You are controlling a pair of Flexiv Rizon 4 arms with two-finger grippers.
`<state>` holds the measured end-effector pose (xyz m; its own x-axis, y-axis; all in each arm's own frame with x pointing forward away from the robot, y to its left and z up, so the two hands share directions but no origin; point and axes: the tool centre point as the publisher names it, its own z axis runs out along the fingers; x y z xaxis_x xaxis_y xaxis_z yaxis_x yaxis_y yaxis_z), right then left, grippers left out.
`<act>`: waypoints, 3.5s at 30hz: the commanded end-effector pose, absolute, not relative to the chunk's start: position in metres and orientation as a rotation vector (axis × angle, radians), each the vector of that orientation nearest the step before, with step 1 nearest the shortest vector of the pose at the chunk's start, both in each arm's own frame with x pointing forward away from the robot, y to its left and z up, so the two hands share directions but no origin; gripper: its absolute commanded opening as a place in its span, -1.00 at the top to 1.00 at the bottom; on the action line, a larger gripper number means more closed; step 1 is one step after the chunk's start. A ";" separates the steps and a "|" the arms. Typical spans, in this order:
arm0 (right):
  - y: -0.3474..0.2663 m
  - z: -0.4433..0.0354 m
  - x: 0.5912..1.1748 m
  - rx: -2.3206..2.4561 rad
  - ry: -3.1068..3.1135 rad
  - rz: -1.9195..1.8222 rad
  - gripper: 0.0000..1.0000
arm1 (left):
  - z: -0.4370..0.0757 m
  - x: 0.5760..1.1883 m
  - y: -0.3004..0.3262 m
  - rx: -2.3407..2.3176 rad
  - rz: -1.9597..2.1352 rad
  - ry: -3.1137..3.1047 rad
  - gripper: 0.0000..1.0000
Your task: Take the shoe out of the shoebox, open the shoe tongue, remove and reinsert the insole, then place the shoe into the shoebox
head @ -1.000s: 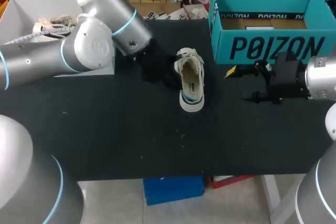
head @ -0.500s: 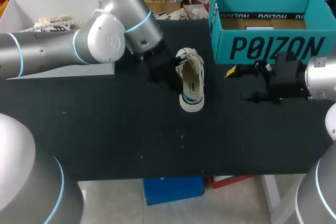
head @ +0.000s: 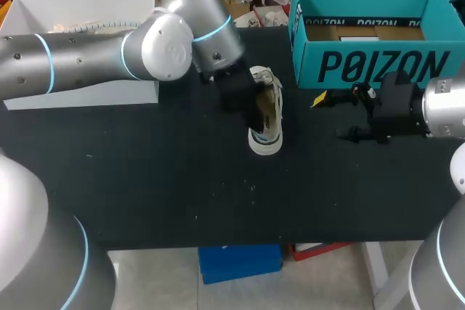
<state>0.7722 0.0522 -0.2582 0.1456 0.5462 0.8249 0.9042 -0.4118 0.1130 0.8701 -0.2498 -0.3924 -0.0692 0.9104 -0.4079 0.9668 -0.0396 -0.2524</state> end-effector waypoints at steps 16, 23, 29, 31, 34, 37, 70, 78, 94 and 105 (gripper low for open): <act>0.053 -0.258 0.773 -2.019 -1.387 -1.170 -1.00 | -0.422 0.880 -0.270 2.130 -0.686 2.134 1.00; 0.053 -0.258 0.773 -2.019 -1.387 -1.170 -1.00 | -0.396 0.874 -0.262 2.119 -0.710 2.097 1.00; 0.053 -0.258 0.773 -2.019 -1.387 -1.170 -1.00 | -0.352 0.875 -0.248 2.054 -0.700 2.030 0.87; 0.053 -0.258 0.773 -2.019 -1.387 -1.170 -1.00 | -0.337 0.875 -0.244 2.037 -0.679 2.008 0.87; 0.053 -0.258 0.773 -2.019 -1.387 -1.170 -1.00 | -0.318 0.875 -0.239 2.006 -0.651 1.980 0.75; 0.053 -0.258 0.773 -2.019 -1.387 -1.170 -1.00 | -0.306 0.879 -0.234 1.970 -0.633 1.968 0.56; 0.053 -0.258 0.773 -2.019 -1.387 -1.170 -1.00 | -0.290 0.906 -0.194 1.809 -0.629 2.025 1.00; 0.053 -0.258 0.773 -2.019 -1.387 -1.170 -1.00 | -0.291 0.933 -0.200 1.616 -0.790 2.034 1.00; 0.053 -0.258 0.773 -2.019 -1.387 -1.170 -1.00 | -0.306 0.990 -0.218 1.433 -0.832 2.095 1.00; 0.053 -0.258 0.773 -2.019 -1.387 -1.170 -1.00 | -0.335 1.007 -0.244 1.473 -0.840 2.136 1.00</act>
